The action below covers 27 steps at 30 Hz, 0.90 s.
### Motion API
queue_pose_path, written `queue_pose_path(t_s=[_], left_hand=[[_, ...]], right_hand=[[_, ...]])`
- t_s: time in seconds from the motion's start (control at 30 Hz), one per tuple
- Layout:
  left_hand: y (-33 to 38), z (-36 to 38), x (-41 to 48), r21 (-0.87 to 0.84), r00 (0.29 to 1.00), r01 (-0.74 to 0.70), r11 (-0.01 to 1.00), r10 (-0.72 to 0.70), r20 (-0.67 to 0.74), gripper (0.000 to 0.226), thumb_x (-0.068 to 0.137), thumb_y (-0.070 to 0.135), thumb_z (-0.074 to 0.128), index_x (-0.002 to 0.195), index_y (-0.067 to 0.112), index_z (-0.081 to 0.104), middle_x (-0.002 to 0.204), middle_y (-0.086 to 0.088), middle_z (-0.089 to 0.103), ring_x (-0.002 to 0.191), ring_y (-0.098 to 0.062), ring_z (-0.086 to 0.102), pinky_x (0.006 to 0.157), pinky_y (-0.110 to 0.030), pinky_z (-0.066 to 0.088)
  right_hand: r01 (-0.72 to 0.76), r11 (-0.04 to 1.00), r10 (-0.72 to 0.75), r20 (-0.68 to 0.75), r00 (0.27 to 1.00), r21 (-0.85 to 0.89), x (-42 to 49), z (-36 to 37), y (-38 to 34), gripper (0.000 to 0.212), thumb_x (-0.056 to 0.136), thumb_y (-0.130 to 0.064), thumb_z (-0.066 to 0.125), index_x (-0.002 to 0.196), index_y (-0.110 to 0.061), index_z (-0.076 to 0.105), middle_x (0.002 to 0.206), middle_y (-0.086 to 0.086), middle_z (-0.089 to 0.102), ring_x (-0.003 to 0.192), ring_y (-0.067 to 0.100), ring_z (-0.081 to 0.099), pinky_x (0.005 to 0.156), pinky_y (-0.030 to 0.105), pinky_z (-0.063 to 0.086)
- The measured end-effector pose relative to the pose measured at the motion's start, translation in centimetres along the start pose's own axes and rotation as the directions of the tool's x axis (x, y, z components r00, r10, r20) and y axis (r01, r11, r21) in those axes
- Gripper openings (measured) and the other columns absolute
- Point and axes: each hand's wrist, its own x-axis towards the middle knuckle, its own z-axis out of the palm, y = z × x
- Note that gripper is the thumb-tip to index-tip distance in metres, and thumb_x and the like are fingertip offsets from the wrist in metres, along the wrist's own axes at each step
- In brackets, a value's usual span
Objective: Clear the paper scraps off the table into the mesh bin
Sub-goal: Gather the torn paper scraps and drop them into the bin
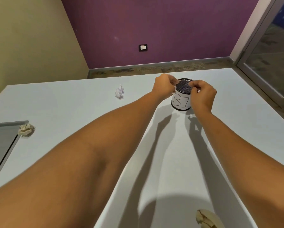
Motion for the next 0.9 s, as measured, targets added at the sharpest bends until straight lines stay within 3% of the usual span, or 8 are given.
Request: queue_pose_path(t_s=[0.1,0.27,0.37,0.43,0.57,0.7,0.8,0.9], left_hand=[[-1.7,-0.6,-4.1,-0.058,0.998,0.019,0.998,-0.022,-0.057,0.027,0.086,-0.011,0.047,0.106,-0.003,0.064,0.103,-0.021,0.065,0.079,-0.024,0.062,0.064,-0.026,0.052],[-7.4,-1.6,-13.4,-0.044,0.985,0.101,0.994,-0.107,-0.139,0.023,0.086,-0.003,0.05,0.1,0.003,0.067,0.102,-0.016,0.07,0.082,-0.029,0.069,0.074,-0.027,0.051],[-11.6,-2.4,-19.1,0.018,0.967,0.184,0.983,-0.177,-0.181,0.024,0.085,-0.002,0.049,0.097,0.005,0.069,0.101,-0.012,0.071,0.086,-0.026,0.069,0.079,-0.028,0.054],[-13.7,-2.8,-22.6,0.02,0.953,0.232,0.973,-0.223,-0.206,0.026,0.085,-0.003,0.047,0.095,0.006,0.069,0.099,-0.01,0.071,0.083,-0.02,0.07,0.073,-0.018,0.053],[-15.4,-3.6,-28.3,0.009,0.945,0.252,0.968,-0.244,-0.218,0.029,0.085,-0.005,0.043,0.094,0.007,0.068,0.096,-0.009,0.071,0.079,-0.013,0.069,0.061,-0.007,0.048],[-16.3,-5.3,-33.8,0.052,0.946,0.234,0.971,-0.216,-0.24,0.027,0.086,-0.001,0.046,0.095,0.011,0.068,0.093,-0.004,0.071,0.072,-0.006,0.066,0.06,-0.003,0.044],[-17.5,-6.9,-38.1,0.026,0.918,0.266,0.964,-0.245,-0.313,0.024,0.087,0.002,0.048,0.094,0.014,0.068,0.093,-0.002,0.073,0.081,-0.011,0.07,0.071,-0.02,0.051],[-18.9,-8.7,-42.2,0.005,0.866,0.317,0.948,-0.287,-0.409,0.023,0.087,0.002,0.051,0.093,0.014,0.069,0.091,-0.004,0.075,0.08,-0.011,0.069,0.077,-0.03,0.053]], right_hand=[[0.003,1.0,-0.004,0.045,0.999,0.022,-3.8,-0.2,-0.2,0.029,0.086,0.005,0.045,0.098,-0.004,0.07,0.106,0.013,0.07,0.099,0.024,0.063,0.085,0.02,0.045],[-0.004,1.0,0.001,0.222,0.975,0.012,-12.0,-0.8,0.2,0.029,0.086,0.007,0.045,0.093,-0.005,0.07,0.104,0.011,0.07,0.094,0.022,0.063,0.078,0.019,0.043],[-0.007,1.0,0.01,0.37,0.929,-0.011,-16.8,-1.4,0.8,0.029,0.088,0.006,0.044,0.088,-0.008,0.069,0.1,0.006,0.067,0.069,0.013,0.06,0.059,0.008,0.045],[-0.017,1.0,0.018,0.463,0.886,-0.007,-19.9,-2.0,1.0,0.029,0.089,0.005,0.043,0.084,-0.012,0.067,0.097,0.004,0.065,0.065,0.011,0.063,0.051,0.004,0.044],[0.035,0.999,-0.002,0.618,0.786,-0.041,-25.6,-3.2,1.2,0.026,0.09,0.002,0.044,0.089,-0.011,0.067,0.105,0.004,0.065,0.083,0.015,0.066,0.072,0.02,0.052],[0.224,0.967,-0.058,0.751,0.658,-0.122,-30.7,-4.0,1.3,0.026,0.088,-0.001,0.046,0.103,-0.009,0.066,0.115,0.003,0.065,0.107,0.018,0.059,0.09,0.021,0.041],[0.342,0.934,-0.116,0.815,0.568,-0.106,-34.2,-4.1,0.9,0.025,0.09,-0.004,0.047,0.105,-0.009,0.066,0.116,0.001,0.064,0.111,0.016,0.054,0.087,0.016,0.037],[0.422,0.906,-0.187,0.851,0.49,-0.044,-37.3,-4.0,-0.2,0.023,0.091,-0.005,0.046,0.1,-0.007,0.066,0.103,-0.002,0.061,0.1,0.014,0.053,0.079,0.018,0.035]])
